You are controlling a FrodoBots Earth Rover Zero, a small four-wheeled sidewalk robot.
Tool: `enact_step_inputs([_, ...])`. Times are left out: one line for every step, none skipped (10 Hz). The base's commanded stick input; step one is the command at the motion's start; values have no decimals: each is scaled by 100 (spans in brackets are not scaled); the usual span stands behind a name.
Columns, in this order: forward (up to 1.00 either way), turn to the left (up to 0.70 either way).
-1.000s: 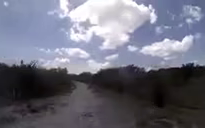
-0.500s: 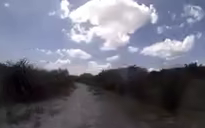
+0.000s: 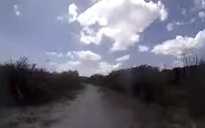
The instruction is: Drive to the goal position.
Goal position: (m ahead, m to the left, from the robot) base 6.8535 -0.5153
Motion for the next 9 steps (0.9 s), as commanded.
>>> enact_step_inputs([85,0])
enact_step_inputs([85,0])
enact_step_inputs([85,0])
enact_step_inputs([85,0])
enact_step_inputs([85,0])
enact_step_inputs([85,0])
enact_step_inputs([85,0])
enact_step_inputs([85,0])
enact_step_inputs([85,0])
